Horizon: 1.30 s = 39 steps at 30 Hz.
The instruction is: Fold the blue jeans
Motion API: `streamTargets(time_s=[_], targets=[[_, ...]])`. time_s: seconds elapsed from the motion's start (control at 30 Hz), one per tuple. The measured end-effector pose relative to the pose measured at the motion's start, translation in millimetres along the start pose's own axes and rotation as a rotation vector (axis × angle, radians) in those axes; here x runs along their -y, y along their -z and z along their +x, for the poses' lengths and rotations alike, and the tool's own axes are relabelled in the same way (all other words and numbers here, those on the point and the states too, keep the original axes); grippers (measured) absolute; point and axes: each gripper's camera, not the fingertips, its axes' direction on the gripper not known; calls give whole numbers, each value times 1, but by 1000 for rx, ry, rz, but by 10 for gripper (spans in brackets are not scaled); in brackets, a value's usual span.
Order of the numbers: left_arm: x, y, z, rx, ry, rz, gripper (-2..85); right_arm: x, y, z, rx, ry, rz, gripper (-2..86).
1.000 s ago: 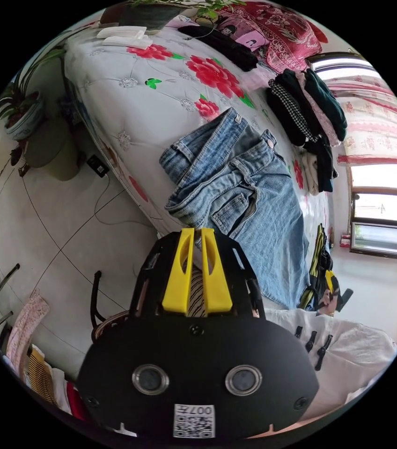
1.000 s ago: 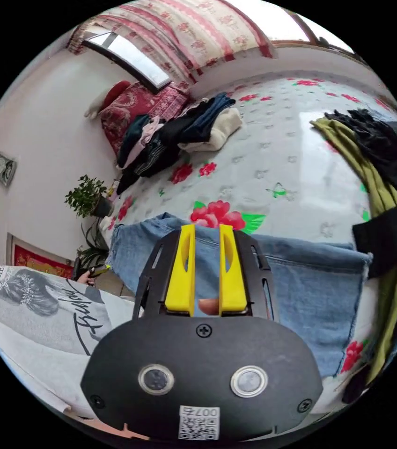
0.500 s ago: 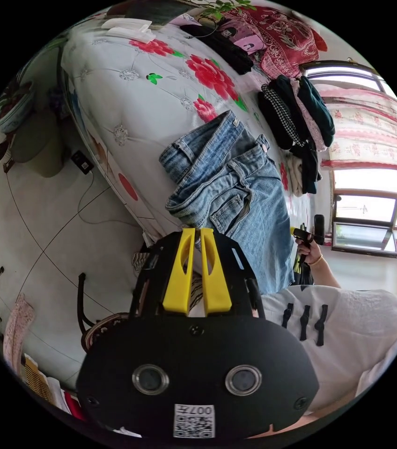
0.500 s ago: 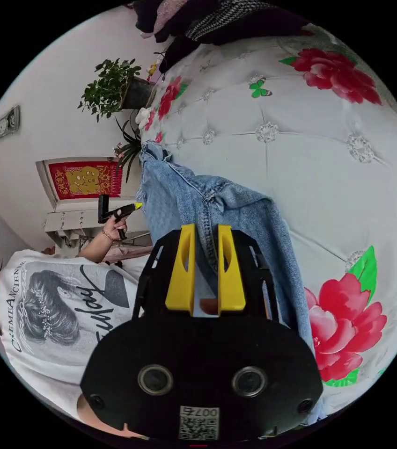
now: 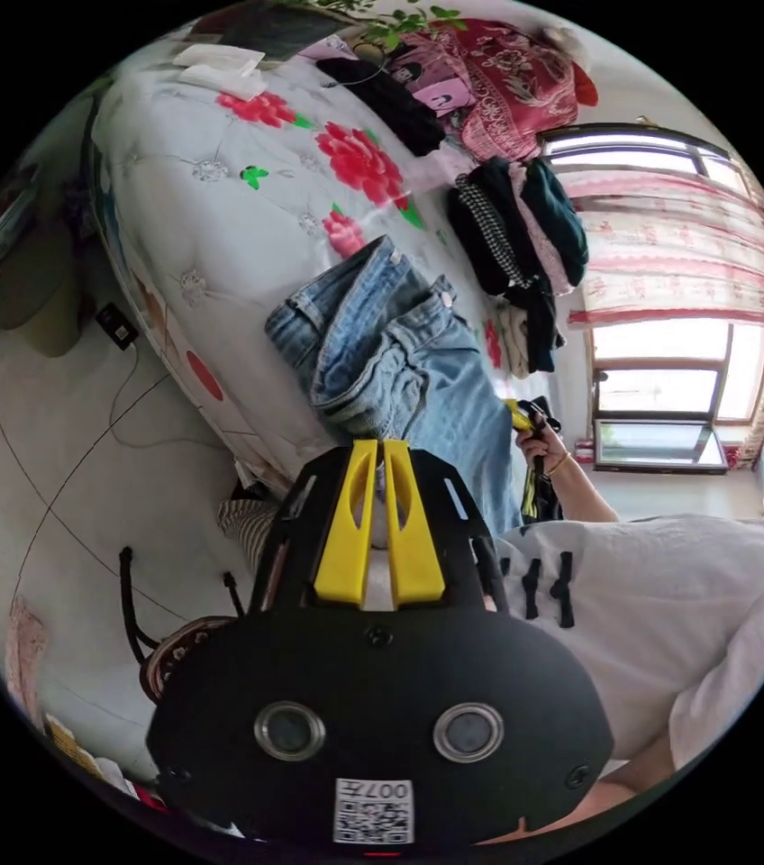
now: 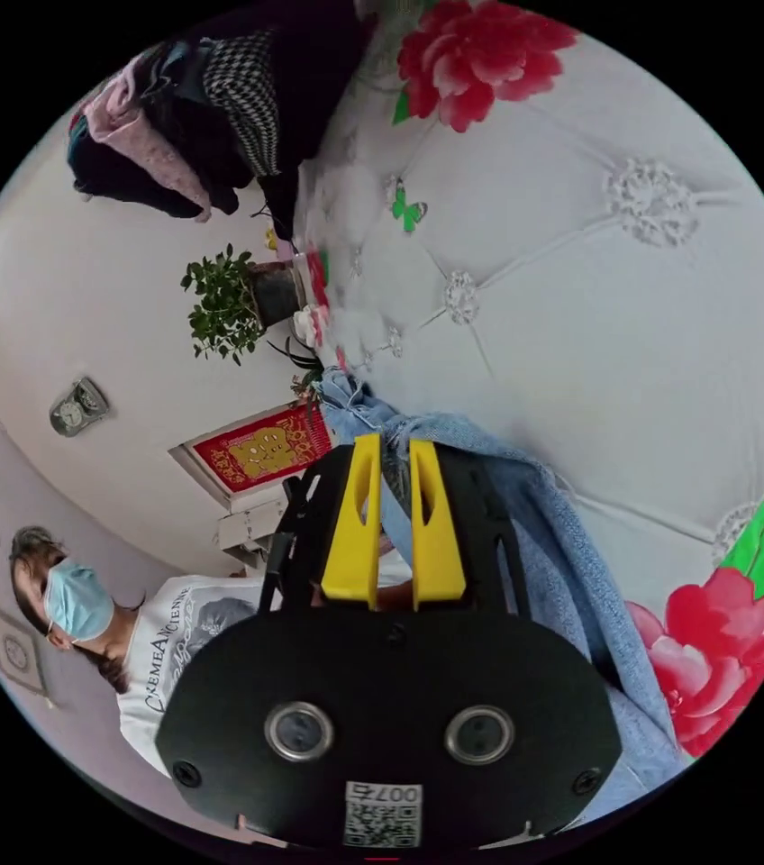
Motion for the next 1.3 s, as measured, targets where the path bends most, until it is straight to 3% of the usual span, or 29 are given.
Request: streamTargets(time_s=[0.1,0.23,0.33,0.4,0.53,0.63,0.77,0.87,0.97,1.03,1.1,1.13,1.3], targets=[[6,13,32,-25,-102,34,-10,-6,32,-15,-57,36,94,4],[30,-10,54,106,-221,14,-9,-1,32,-27,-213,77,119,10],[34,-40,17,181,-120,-63,-9,4,9,-16,-192,34,64,5],[29,-38,6,131,-79,-29,-9,2,11,-16,-298,12,117,2],[24,-30,18,139,-115,-6,-9,-25,67,-22,-191,54,463,3],[26,-22,21,47,-124,29,-9,-50,73,-32,-262,103,515,9],[37,-16,30,-33,-141,42,-9,-81,45,-28,-338,117,428,12],[52,0,75,-161,-304,91,-9,-124,31,-22,-351,125,506,13],[59,16,102,-143,-451,121,-9,-167,26,-17,-311,110,589,22],[61,7,73,-20,-395,64,-8,-204,25,-13,-287,89,657,35],[58,-26,19,167,-240,-117,-7,-235,25,-10,-304,56,720,45],[50,-39,-9,161,-155,-172,-6,-257,26,-7,-316,18,767,51],[39,-26,-36,9,-18,-9,2,-370,36,10,-413,-193,1059,69]])
